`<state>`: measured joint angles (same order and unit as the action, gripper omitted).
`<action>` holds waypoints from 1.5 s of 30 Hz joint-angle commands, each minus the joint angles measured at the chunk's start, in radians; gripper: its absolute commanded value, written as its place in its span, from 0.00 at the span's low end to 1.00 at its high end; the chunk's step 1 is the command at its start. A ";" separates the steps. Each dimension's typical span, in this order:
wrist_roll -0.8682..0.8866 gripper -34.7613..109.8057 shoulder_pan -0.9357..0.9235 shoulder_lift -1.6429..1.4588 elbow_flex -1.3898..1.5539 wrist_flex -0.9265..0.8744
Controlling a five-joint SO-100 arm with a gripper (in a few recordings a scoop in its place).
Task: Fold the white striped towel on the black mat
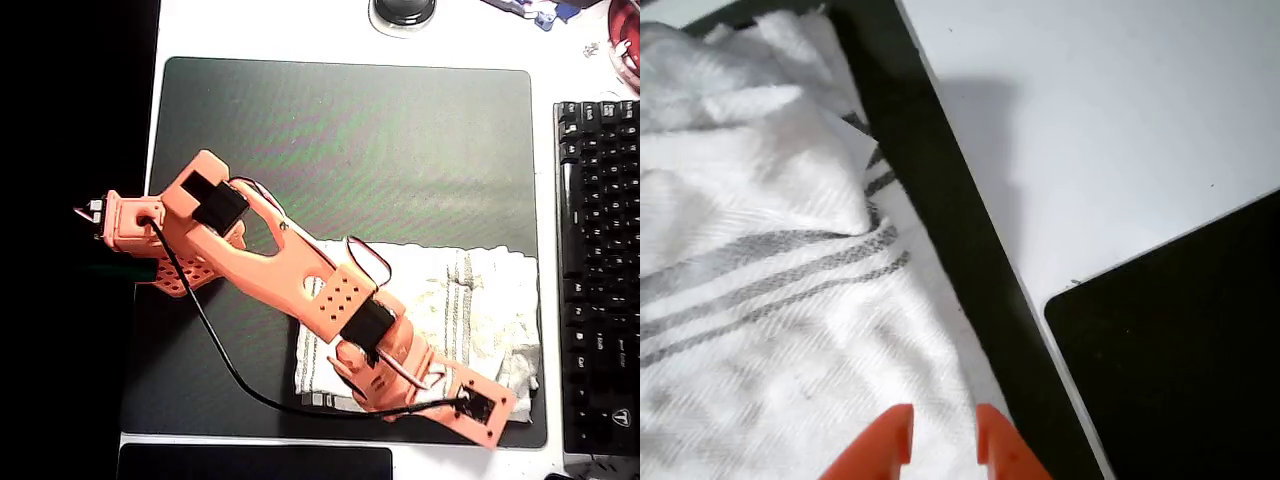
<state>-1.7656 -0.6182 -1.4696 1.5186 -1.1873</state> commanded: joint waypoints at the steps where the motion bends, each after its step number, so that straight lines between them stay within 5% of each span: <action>1: 0.005 0.30 0.028 -0.163 0.049 -0.051; 24: 0.186 0.25 0.578 -1.241 1.042 -0.117; 45: 0.176 0.24 0.650 -1.870 1.615 -0.080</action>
<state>-1.5907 0.0215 -3.3103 3.1140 -1.2548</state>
